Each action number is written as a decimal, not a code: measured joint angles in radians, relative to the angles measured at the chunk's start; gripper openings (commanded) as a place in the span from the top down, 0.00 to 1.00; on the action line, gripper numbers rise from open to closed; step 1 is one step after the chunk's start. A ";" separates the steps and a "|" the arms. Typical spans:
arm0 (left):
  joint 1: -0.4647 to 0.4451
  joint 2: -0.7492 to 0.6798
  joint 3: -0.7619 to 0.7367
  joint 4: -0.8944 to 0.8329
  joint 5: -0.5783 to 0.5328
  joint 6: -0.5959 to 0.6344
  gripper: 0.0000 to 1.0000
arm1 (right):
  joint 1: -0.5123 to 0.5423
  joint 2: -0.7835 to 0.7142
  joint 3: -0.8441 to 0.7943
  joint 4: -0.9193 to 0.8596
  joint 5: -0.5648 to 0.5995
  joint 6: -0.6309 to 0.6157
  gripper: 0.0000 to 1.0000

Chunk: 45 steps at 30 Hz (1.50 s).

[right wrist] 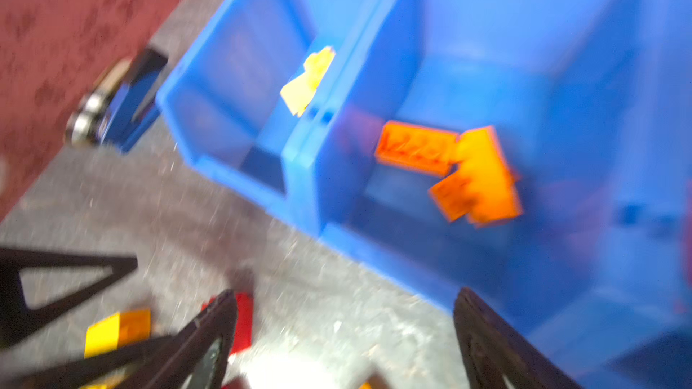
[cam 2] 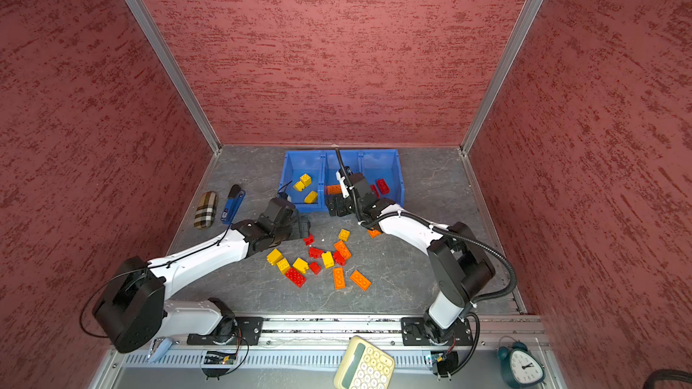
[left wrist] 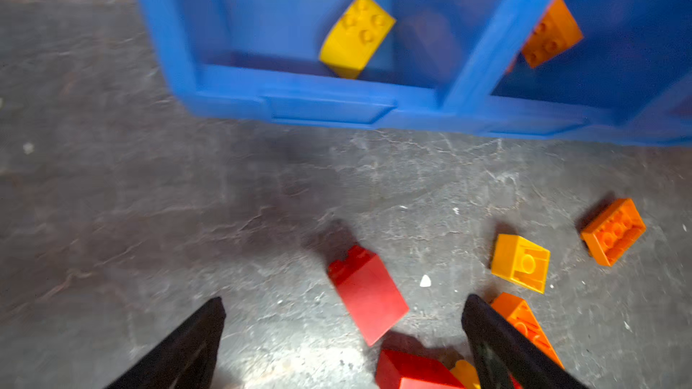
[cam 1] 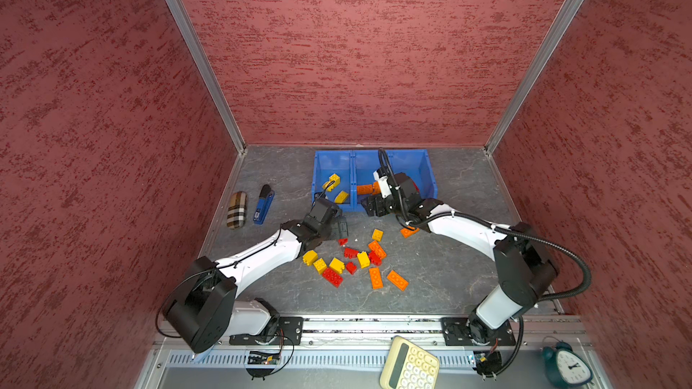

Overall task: Sort the legos into containers by color
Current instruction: 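Grasp a red brick with the right gripper while the left gripper reaches the pile, then carry the red brick over the far compartment while the left gripper grasps a yellow brick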

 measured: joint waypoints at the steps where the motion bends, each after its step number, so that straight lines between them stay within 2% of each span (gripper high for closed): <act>1: 0.016 -0.021 -0.005 -0.027 -0.026 -0.032 0.01 | 0.030 0.011 0.000 -0.005 -0.002 -0.002 0.08; 7: 0.116 -0.115 -0.020 -0.132 -0.125 -0.149 0.01 | 0.198 0.160 0.072 -0.081 -0.001 -0.024 0.08; 11: 0.147 -0.130 -0.029 -0.191 -0.145 -0.198 0.01 | 0.248 0.286 0.184 -0.163 0.019 -0.060 0.10; 15: 0.157 -0.140 -0.052 -0.233 -0.159 -0.228 0.01 | 0.259 0.341 0.232 -0.208 0.052 -0.073 0.15; 24: 0.159 -0.154 -0.080 -0.287 -0.176 -0.286 0.01 | 0.258 0.394 0.297 -0.251 0.095 -0.077 0.51; 28: 0.159 -0.154 -0.081 -0.290 -0.173 -0.287 0.01 | 0.258 0.394 0.295 -0.250 0.113 -0.073 0.65; 36: 0.131 -0.154 -0.080 -0.314 -0.132 -0.303 0.01 | 0.251 0.291 0.188 -0.189 0.156 -0.082 0.71; 41: 0.085 -0.153 -0.068 -0.396 -0.100 -0.338 0.01 | 0.209 0.092 0.064 -0.119 0.161 -0.088 0.71; 45: 0.052 -0.153 -0.063 -0.442 -0.049 -0.375 0.01 | 0.096 -0.079 -0.016 -0.049 0.167 -0.087 0.70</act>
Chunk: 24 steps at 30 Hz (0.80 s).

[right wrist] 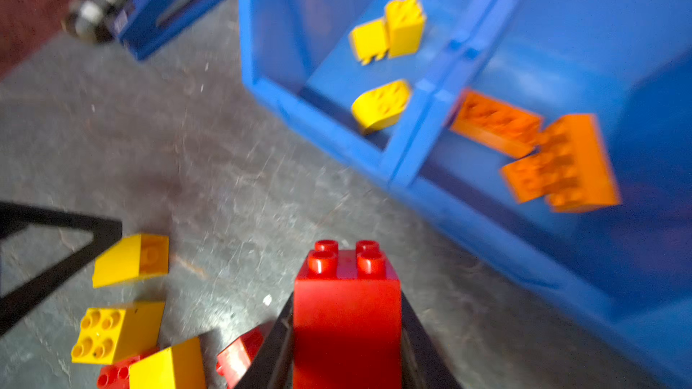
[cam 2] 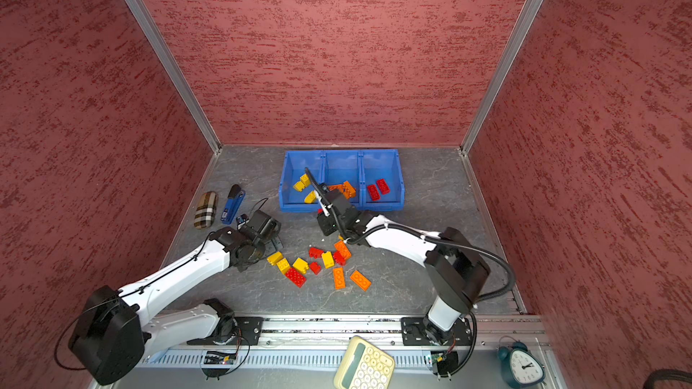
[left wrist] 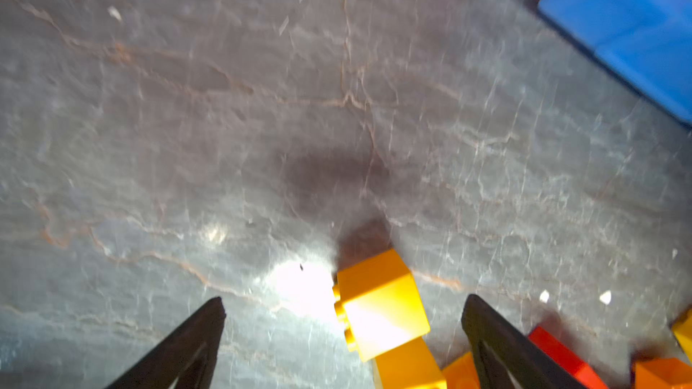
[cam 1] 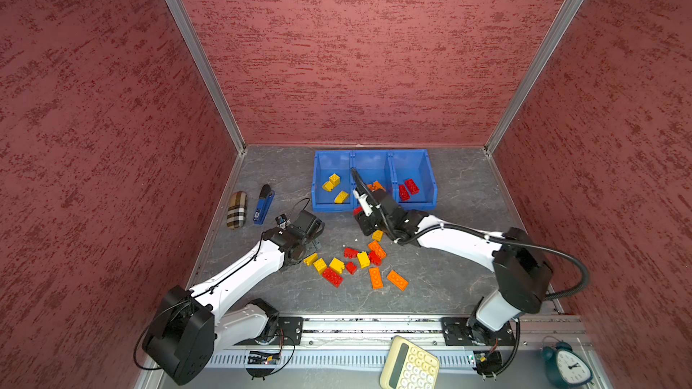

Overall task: Sort the legos into containers by color
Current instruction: 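Carry the red brick over the far compartment while the left gripper grasps a yellow brick, then drop the red brick from the right gripper while the left gripper lifts the yellow brick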

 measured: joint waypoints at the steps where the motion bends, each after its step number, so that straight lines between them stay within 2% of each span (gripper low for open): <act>1: -0.012 0.000 0.000 -0.007 0.014 -0.008 0.01 | -0.034 -0.030 -0.015 0.014 -0.002 0.003 0.70; 6: -0.075 0.019 0.000 -0.013 0.094 -0.028 0.01 | -0.259 -0.122 -0.071 0.063 -0.024 0.038 0.70; 12: -0.117 0.032 0.000 -0.018 0.146 -0.040 0.01 | -0.469 -0.054 -0.056 0.038 -0.058 0.084 0.68; 16: -0.146 0.069 -0.001 0.032 0.184 -0.039 0.01 | -0.515 0.082 0.020 0.012 -0.098 0.085 0.67; 24: -0.154 0.179 0.002 0.201 0.243 0.030 0.01 | -0.525 0.362 0.290 -0.018 -0.166 0.062 0.60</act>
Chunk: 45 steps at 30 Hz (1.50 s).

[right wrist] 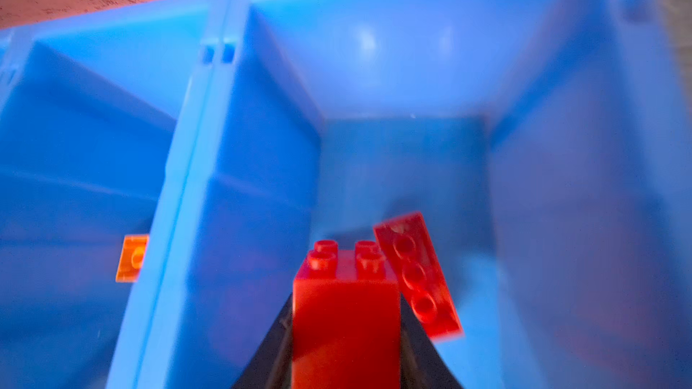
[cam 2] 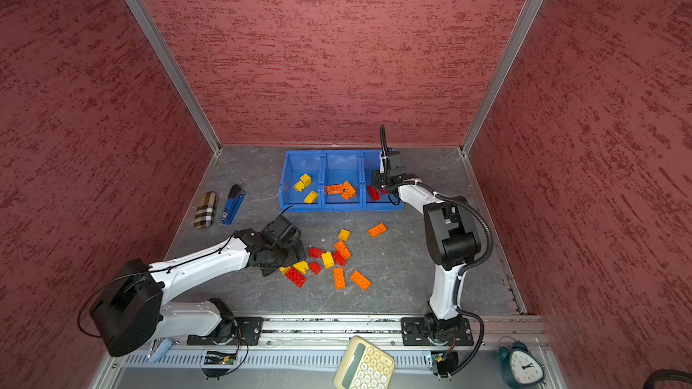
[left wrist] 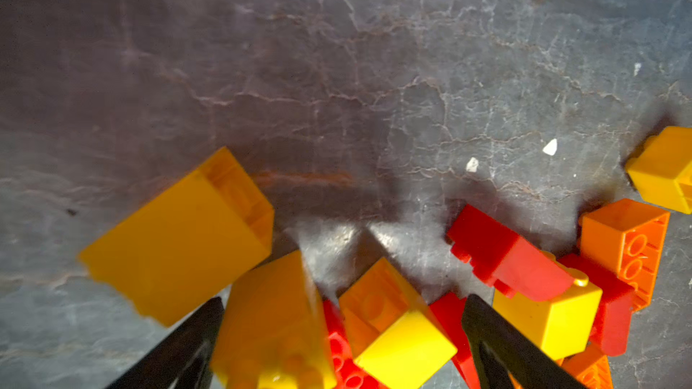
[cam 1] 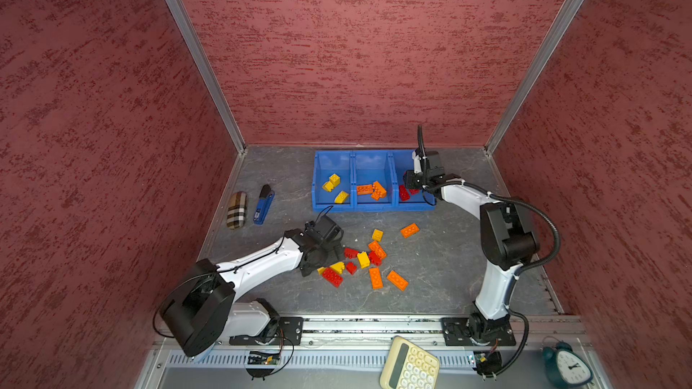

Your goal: Sort the legos into containers by color

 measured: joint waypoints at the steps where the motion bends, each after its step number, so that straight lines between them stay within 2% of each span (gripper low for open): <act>1: -0.003 0.013 0.000 0.020 0.009 0.010 0.01 | 0.000 0.022 0.026 -0.002 -0.003 0.000 0.58; 4: -0.020 0.037 0.007 0.071 0.031 0.045 0.01 | 0.000 0.062 0.076 -0.008 -0.010 0.000 0.54; 9: -0.045 0.042 0.044 0.112 0.036 0.121 0.01 | 0.000 0.066 0.082 -0.010 -0.012 0.003 0.39; 16: -0.050 0.042 0.076 0.052 -0.035 0.150 0.00 | -0.001 0.040 0.036 0.000 -0.011 0.011 0.23; 17: -0.053 0.042 0.076 0.040 -0.043 0.152 0.03 | -0.001 0.033 0.026 0.000 -0.011 0.014 0.21; 19: -0.070 0.043 0.076 0.004 -0.066 0.157 0.14 | -0.001 0.016 0.007 0.002 -0.007 0.017 0.13; 20: -0.078 0.043 0.076 -0.010 -0.073 0.158 0.19 | -0.001 0.009 0.001 0.005 -0.007 0.022 0.02; 22: -0.090 0.043 0.076 -0.035 -0.083 0.173 0.29 | -0.002 -0.008 -0.010 0.014 -0.002 0.034 0.01; 30: -0.092 0.089 0.095 -0.057 -0.096 0.217 0.48 | -0.002 -0.070 -0.082 0.050 0.013 0.061 0.01; 35: -0.092 0.127 0.101 -0.069 -0.112 0.216 0.53 | -0.002 -0.106 -0.097 0.058 0.013 0.061 0.01; 43: -0.080 0.127 0.091 -0.066 -0.121 0.201 0.53 | -0.002 -0.151 -0.101 0.068 -0.006 0.061 0.01; 45: -0.077 0.131 0.088 -0.061 -0.120 0.200 0.60 | -0.002 -0.169 -0.115 0.090 -0.035 0.061 0.01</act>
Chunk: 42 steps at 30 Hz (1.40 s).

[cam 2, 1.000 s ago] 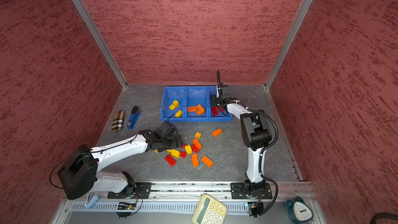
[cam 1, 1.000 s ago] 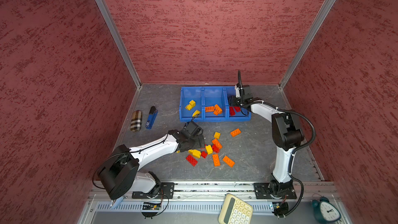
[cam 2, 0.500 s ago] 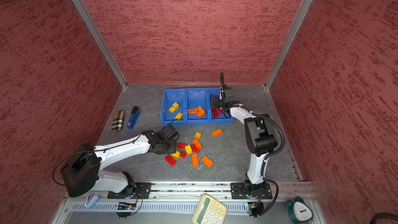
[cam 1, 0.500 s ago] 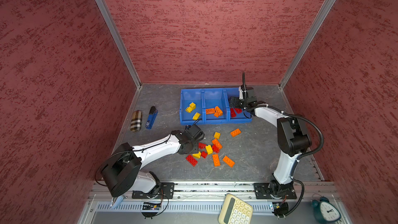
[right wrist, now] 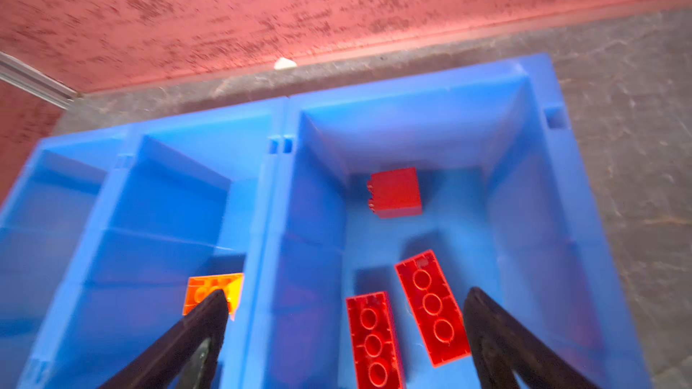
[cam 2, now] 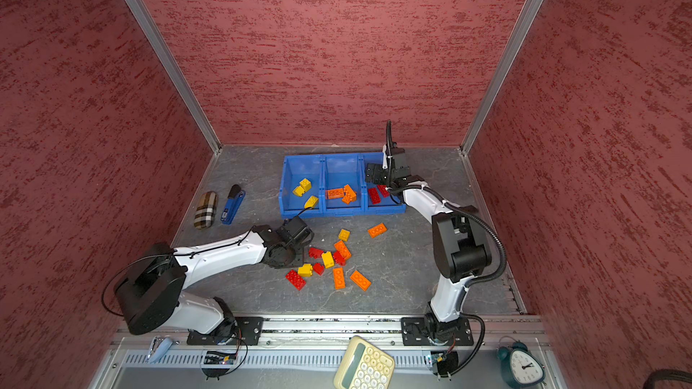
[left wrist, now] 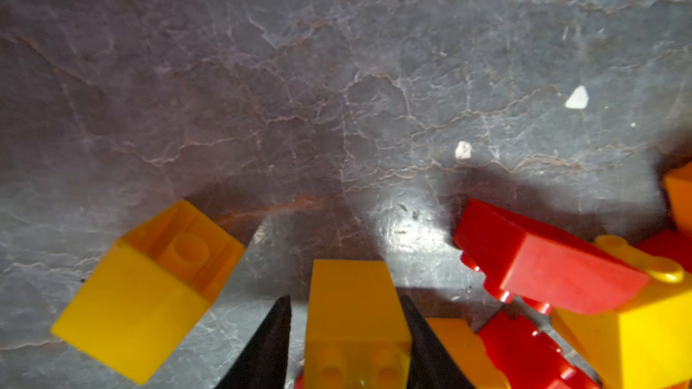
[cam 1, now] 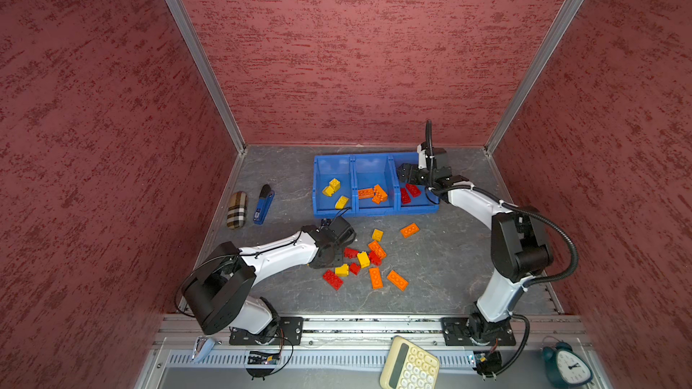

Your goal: Sort the legos into containers by color

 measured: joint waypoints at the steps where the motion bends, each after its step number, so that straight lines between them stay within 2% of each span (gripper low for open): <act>1: 0.000 0.005 0.000 0.003 0.000 0.001 0.63 | 0.000 -0.007 -0.008 0.010 -0.015 0.001 0.01; 9: 0.001 0.008 0.003 0.011 -0.025 -0.003 0.76 | 0.015 -0.031 -0.056 0.049 -0.084 0.019 0.01; 16: 0.012 -0.106 0.058 -0.012 -0.053 0.028 0.76 | 0.032 -0.101 -0.138 0.068 -0.151 0.031 0.01; 21: 0.077 -0.101 0.169 0.043 -0.048 0.089 0.76 | 0.084 -0.114 -0.174 0.068 -0.177 0.031 0.01; 24: 0.136 -0.053 0.226 0.095 -0.050 0.122 0.75 | 0.140 -0.111 -0.179 0.067 -0.148 0.031 0.01; 31: 0.236 0.151 0.348 0.214 -0.090 0.213 0.74 | 0.239 -0.056 -0.170 0.064 0.017 0.062 0.02; 37: 0.294 0.341 0.496 0.252 -0.109 0.301 0.73 | 0.259 -0.028 -0.153 0.063 0.081 0.099 0.01; 42: 0.319 0.442 0.620 0.272 -0.101 0.349 0.71 | 0.260 -0.029 -0.152 0.063 0.130 0.104 0.01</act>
